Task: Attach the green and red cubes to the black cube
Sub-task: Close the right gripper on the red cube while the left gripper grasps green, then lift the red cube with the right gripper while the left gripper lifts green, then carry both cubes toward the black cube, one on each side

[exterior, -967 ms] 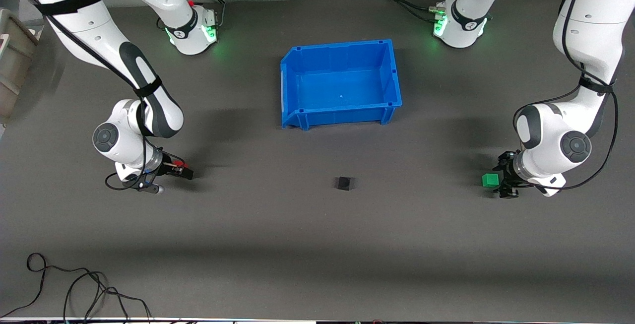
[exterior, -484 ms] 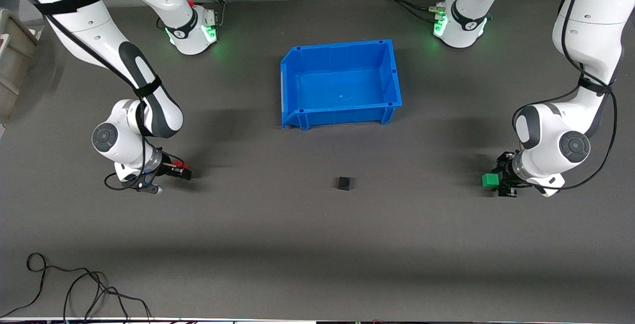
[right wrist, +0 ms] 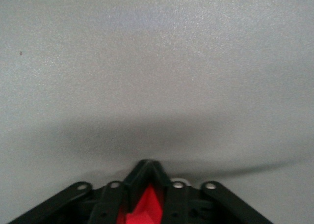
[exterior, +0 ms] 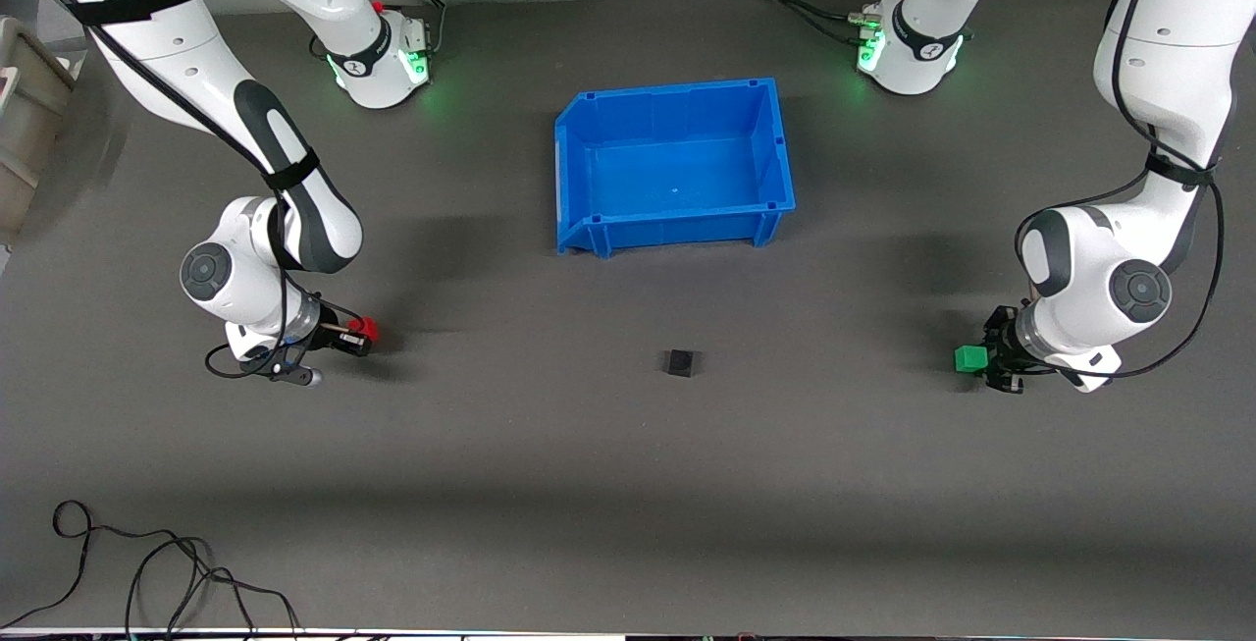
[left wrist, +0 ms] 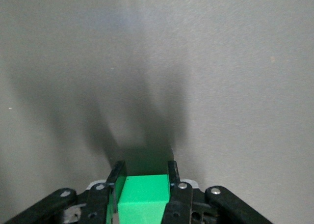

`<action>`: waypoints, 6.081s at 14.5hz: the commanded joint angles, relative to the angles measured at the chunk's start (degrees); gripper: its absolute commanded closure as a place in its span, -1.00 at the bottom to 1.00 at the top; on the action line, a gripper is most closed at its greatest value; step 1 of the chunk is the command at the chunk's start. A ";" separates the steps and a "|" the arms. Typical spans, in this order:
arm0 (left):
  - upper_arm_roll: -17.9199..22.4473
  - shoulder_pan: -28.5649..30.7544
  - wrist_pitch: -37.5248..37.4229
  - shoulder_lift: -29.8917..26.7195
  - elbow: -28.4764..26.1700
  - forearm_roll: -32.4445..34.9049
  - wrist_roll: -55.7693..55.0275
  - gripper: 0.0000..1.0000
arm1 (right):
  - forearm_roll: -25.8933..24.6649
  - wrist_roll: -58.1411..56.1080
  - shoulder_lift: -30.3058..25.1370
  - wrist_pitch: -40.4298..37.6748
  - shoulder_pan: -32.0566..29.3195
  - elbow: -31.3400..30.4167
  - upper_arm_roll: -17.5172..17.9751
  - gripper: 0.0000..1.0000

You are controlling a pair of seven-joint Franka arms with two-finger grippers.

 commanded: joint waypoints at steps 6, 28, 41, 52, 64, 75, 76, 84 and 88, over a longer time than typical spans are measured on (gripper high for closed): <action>-0.38 -5.23 -14.24 -0.74 11.47 -0.33 -10.31 1.00 | 0.97 0.05 0.68 -0.08 0.40 0.48 0.65 -1.00; -0.46 -14.90 -16.26 0.14 16.32 -0.77 -23.08 1.00 | 0.27 -18.22 0.33 -6.76 -0.39 1.18 2.33 -0.98; -0.46 -14.82 -15.56 1.54 18.34 -1.03 -23.52 1.00 | 1.14 -15.96 -0.98 -7.98 -0.75 1.88 0.41 1.00; -0.73 -24.48 -15.48 9.46 26.69 -1.56 -32.03 1.00 | 3.08 41.20 -3.45 -34.69 3.89 16.90 -1.98 1.00; -0.29 -34.58 -14.07 15.51 29.24 1.59 -38.20 1.00 | 8.71 102.05 11.73 -35.32 25.35 40.52 -2.07 1.00; -0.46 -35.47 -7.74 16.93 29.24 2.66 -40.48 1.00 | 7.74 119.05 26.95 -34.97 29.66 59.35 -2.07 1.00; -0.46 -35.47 -7.83 17.01 29.24 2.66 -40.48 1.00 | 7.74 119.14 27.48 -34.89 30.10 59.63 -2.07 1.00; -0.81 -36.09 -7.83 17.02 29.24 2.75 -40.48 1.00 | 8.00 119.14 29.24 -31.99 32.39 59.98 -1.89 1.00; -0.82 -36.79 -8.18 17.02 29.24 2.57 -40.57 1.00 | 8.27 120.19 31.17 -27.95 33.00 60.42 -1.36 1.00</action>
